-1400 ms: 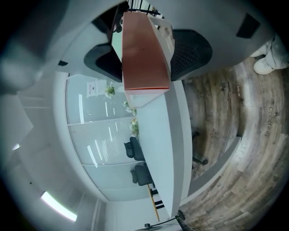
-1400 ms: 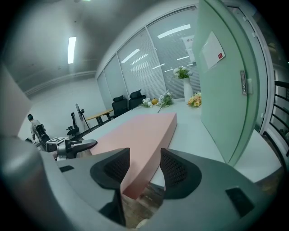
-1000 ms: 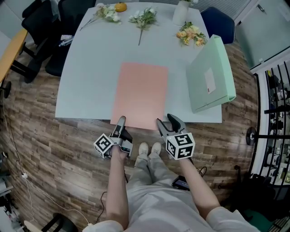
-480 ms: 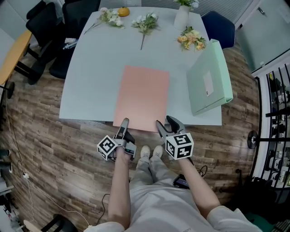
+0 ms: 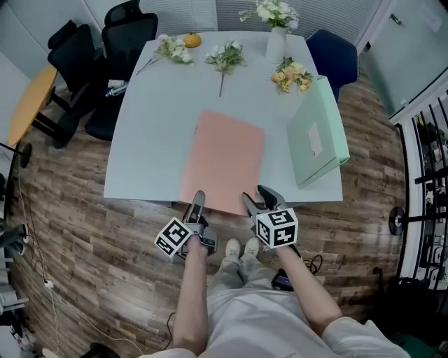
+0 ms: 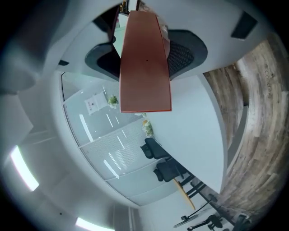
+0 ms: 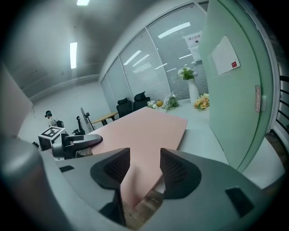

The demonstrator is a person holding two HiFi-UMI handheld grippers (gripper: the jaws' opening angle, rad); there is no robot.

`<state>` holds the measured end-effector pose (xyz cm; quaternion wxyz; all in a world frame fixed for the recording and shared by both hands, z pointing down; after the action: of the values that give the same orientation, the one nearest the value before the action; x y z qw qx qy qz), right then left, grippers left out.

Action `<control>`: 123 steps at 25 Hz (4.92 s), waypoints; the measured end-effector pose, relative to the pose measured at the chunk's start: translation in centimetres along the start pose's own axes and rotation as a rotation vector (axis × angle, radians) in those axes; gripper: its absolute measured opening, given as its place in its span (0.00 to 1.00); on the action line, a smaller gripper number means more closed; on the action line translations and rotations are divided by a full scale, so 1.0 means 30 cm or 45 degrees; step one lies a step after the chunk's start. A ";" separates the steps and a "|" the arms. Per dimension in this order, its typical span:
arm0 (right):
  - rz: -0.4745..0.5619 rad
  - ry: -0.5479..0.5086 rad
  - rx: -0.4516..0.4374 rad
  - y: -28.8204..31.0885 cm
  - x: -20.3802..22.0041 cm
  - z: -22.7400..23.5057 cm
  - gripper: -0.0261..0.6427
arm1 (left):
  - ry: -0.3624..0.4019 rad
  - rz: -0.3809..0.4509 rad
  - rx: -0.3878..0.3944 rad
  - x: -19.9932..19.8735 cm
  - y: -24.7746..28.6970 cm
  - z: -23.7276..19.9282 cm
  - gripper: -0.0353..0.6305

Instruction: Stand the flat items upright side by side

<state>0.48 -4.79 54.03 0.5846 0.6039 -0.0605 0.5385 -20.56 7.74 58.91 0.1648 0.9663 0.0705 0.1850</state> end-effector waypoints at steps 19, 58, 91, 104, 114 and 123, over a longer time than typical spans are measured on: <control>0.114 0.117 -0.034 -0.046 -0.159 0.019 0.36 | 0.455 -0.046 -0.144 -0.052 0.027 0.193 0.51; 0.155 0.404 -0.303 -0.057 -0.450 0.025 0.52 | 1.311 -0.181 -0.126 0.115 0.089 0.451 0.50; 0.153 0.363 -0.185 -0.109 -0.452 0.148 0.52 | 1.258 -0.127 0.392 0.110 0.045 0.589 0.48; 0.123 0.306 -0.073 -0.098 -0.532 0.138 0.52 | 0.936 -0.216 0.597 -0.101 0.209 0.611 0.48; 0.067 0.339 0.130 -0.021 -0.681 0.169 0.52 | 0.898 -0.570 0.794 -0.219 0.444 0.593 0.48; -0.128 0.274 0.270 0.068 -0.765 0.175 0.52 | 0.869 -0.745 0.916 -0.249 0.534 0.564 0.48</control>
<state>-7.39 -22.25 40.17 0.5468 0.6033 0.0900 0.5736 -19.80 -13.66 47.10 -0.1622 0.7873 0.4426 0.3974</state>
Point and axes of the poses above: the fingertips, and each gripper's own axes: y forward along the fingers, z to its right, x out of its underside, the point moved 8 cm from there along -y, backward along the fingers, and after that the axes turned 9 degrees about -z, right-handed, at the moved point
